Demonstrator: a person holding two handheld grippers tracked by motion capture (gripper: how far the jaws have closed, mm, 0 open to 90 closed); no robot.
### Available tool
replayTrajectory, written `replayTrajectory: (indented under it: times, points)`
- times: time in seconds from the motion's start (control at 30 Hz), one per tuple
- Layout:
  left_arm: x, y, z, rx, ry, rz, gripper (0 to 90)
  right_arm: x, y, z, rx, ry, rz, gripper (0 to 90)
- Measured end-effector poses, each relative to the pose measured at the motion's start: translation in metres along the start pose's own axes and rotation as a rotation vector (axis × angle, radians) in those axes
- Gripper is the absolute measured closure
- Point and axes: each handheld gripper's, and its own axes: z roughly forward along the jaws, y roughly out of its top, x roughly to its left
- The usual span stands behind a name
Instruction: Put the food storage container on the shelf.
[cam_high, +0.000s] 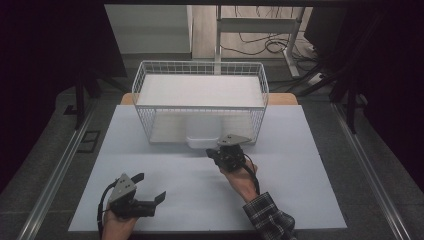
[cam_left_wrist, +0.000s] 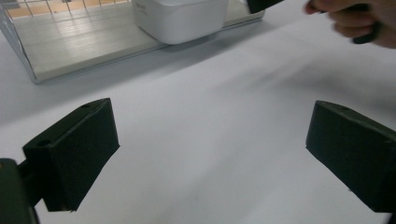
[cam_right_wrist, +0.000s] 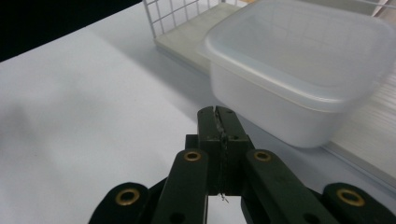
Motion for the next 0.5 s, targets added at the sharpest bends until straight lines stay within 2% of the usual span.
replayTrajectory:
  times: [0.1,0.17,0.23,0.5]
  points:
    - [-0.005,-0.006,-0.009,-0.017,0.0,0.017,1.1,0.003,0.0,0.011,0.018,0.001,-0.008,89.3]
    - [-0.007,-0.008,-0.012,-0.017,0.01,0.044,1.1,0.003,0.0,0.02,0.02,-0.008,-0.008,89.3]
    - [-0.007,-0.009,-0.012,-0.016,0.01,0.052,1.2,0.002,0.0,0.023,0.022,-0.019,-0.01,89.3]
    - [-0.007,-0.011,-0.009,0.009,0.005,0.054,1.4,-0.015,0.001,0.04,0.038,-0.065,0.008,89.4]
